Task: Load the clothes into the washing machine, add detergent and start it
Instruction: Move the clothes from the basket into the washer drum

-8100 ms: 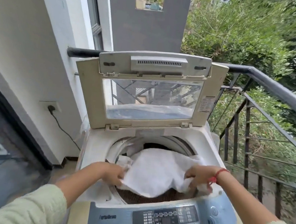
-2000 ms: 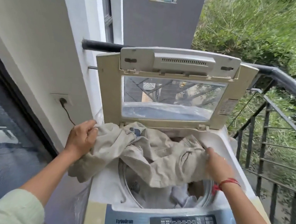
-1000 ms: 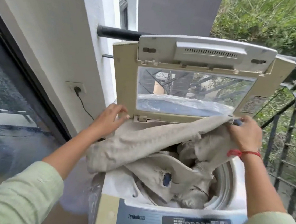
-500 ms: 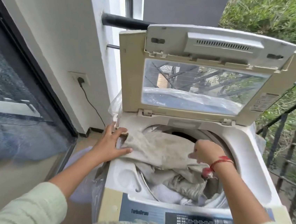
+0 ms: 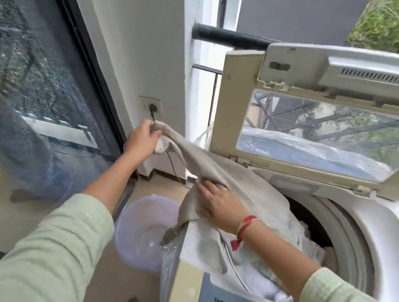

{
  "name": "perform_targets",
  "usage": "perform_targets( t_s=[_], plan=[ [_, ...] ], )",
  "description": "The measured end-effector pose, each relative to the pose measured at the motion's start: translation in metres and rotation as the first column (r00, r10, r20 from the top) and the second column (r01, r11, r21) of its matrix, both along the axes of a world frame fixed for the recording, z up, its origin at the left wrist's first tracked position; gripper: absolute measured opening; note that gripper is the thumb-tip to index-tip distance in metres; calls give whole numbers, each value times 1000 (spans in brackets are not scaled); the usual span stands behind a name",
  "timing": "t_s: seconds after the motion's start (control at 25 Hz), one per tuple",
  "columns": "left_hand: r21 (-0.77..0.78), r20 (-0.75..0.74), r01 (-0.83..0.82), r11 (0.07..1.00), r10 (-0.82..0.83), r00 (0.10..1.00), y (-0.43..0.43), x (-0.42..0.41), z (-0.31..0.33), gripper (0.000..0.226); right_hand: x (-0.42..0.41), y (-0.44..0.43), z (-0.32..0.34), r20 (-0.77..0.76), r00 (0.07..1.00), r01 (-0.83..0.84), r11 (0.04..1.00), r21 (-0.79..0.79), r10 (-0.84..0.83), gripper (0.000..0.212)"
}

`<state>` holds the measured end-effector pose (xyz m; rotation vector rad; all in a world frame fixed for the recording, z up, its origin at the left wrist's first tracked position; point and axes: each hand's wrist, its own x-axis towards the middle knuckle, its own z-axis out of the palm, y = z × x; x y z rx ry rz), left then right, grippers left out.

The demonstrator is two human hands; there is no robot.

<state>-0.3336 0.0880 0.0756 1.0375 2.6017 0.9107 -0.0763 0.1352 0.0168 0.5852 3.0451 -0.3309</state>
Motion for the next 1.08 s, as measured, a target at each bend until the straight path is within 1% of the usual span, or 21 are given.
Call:
perform_targets(
  t_s=[0.04,0.12,0.2,0.24,0.32,0.4,0.48,0.56,0.6,0.64,0.68,0.72,0.76,0.8,0.84,0.88,0.92,0.96,1.0,1.04,1.08],
  plan=[
    [-87,70,-39,995,45,997,-12,-10,-23,31,-3,4,-3,56,998,16,1000,23,-18,62],
    [-188,260,-43,981,91,961,-40,-13,-73,18,-8,6,-6,22,998,61,998,-3,-61,54],
    [-170,447,-66,983,136,884,-57,-2,-104,12,-10,5,-8,-64,994,87,996,-34,-89,45],
    [-139,484,-85,987,143,863,-59,0,-115,12,-10,5,-10,-105,989,100,994,-45,-104,46],
    [-85,480,-90,992,120,869,-58,-2,-122,12,-8,4,-15,-170,976,124,990,-68,-134,43],
    [-78,464,-77,994,104,880,-62,-14,-136,10,-6,1,-19,-236,954,151,978,-146,-183,24],
    [-23,449,-94,995,95,888,-67,-4,-119,13,-4,-3,-19,-292,923,167,945,-280,-250,9],
    [58,389,-115,992,84,917,-69,22,-85,9,8,-2,-8,-319,881,184,875,-448,-349,10],
    [130,318,-129,983,82,945,-69,34,-72,13,20,3,1,-357,822,201,812,-548,-445,13],
    [235,238,-117,965,60,969,-66,45,-61,16,37,13,13,-411,703,235,735,-636,-580,17],
    [339,177,-85,937,25,984,-61,60,-45,20,61,26,28,-470,509,272,652,-708,-721,19],
    [422,114,-20,906,-32,993,-55,75,-31,24,89,42,45,-523,266,291,585,-757,-810,23],
    [466,49,83,881,-119,992,-46,93,-19,27,125,59,61,-577,44,312,560,-768,-815,29],
    [483,-25,202,852,-217,976,-36,113,-11,29,158,71,74,-641,-93,392,564,-727,-762,33],
    [477,-86,307,823,-304,949,-25,133,-7,28,189,79,82,-714,-134,526,562,-639,-687,33],
    [455,-145,408,791,-387,911,-14,154,-6,24,214,83,80,-762,-81,670,531,-519,-642,31],
    [394,-204,495,774,-452,868,-5,173,-9,20,231,84,71,-759,63,764,521,-380,-648,29],
    [277,-263,570,774,-509,819,3,191,-15,18,250,86,49,-661,292,805,551,-221,-691,30],
    [73,-302,614,786,-569,765,8,203,-27,20,262,83,26,-419,544,774,628,-84,-727,34],
    [-219,-290,611,761,-649,704,13,212,-40,24,267,76,2,-16,707,706,707,-48,-707,35],
    [-539,-212,560,630,-744,634,17,222,-51,30,267,64,-16,398,714,656,749,-92,-576,24]
  ],
)
